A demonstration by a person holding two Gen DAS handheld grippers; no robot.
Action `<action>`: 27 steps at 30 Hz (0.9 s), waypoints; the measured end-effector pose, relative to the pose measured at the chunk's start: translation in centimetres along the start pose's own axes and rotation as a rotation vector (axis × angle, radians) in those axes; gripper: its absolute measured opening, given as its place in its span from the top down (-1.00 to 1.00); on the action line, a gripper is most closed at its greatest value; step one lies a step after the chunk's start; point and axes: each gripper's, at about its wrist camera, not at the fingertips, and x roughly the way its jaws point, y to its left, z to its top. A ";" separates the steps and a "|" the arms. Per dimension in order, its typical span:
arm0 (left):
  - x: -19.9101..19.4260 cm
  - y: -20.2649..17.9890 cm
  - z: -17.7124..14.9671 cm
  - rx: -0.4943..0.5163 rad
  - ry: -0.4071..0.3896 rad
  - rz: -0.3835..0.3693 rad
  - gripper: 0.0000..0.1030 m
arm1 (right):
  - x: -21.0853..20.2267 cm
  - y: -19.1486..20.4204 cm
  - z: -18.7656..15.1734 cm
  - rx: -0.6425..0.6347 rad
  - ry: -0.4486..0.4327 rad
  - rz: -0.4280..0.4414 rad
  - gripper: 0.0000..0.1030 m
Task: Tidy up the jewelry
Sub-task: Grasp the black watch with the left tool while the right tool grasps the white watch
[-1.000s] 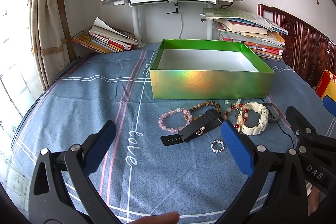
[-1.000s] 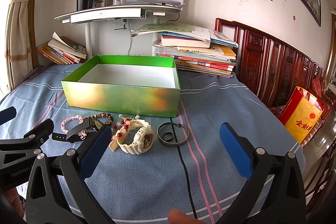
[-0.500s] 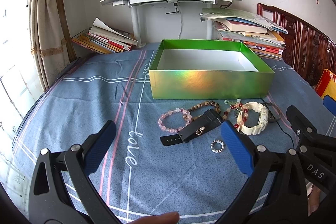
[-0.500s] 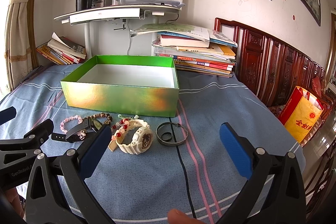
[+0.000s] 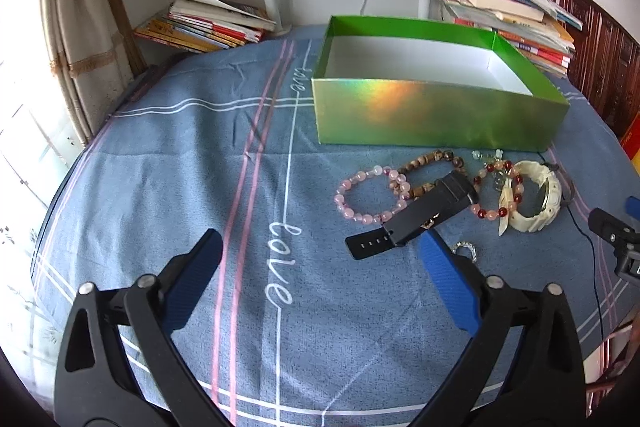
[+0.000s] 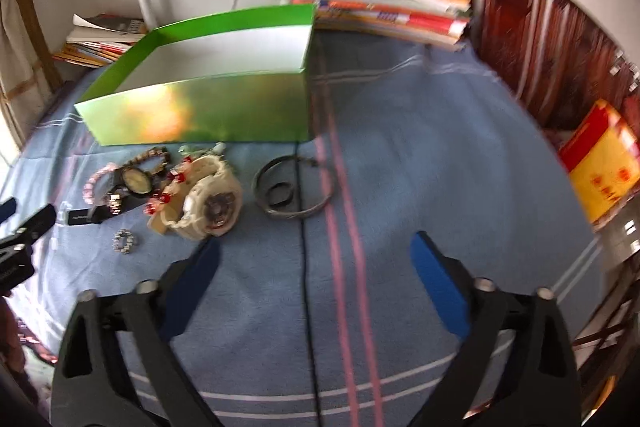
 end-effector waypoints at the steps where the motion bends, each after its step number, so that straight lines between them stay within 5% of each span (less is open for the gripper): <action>1: 0.2 -0.1 0.1 0.009 0.005 -0.004 -0.71 | 0.2 0.2 0.1 0.002 0.005 0.017 -0.54; 8: 1.3 -1.8 0.9 0.046 0.031 -0.048 -0.64 | 0.6 2.9 1.7 -0.063 -0.019 0.039 -0.41; 12: 1.9 -1.8 0.4 0.043 0.058 -0.045 -0.66 | 1.2 1.2 2.5 -0.051 -0.044 -0.092 -0.35; 18: 3.4 -0.1 0.0 -0.001 0.099 -0.026 -0.66 | 4.4 -1.5 2.9 -0.005 0.047 -0.129 0.18; 23: 3.9 0.8 -0.2 -0.026 0.112 -0.013 -0.66 | 4.8 -0.4 3.2 -0.041 0.036 -0.108 0.72; 27: 4.1 0.9 -0.4 -0.027 0.119 -0.012 -0.66 | 4.8 -0.3 3.3 -0.028 0.038 -0.096 0.72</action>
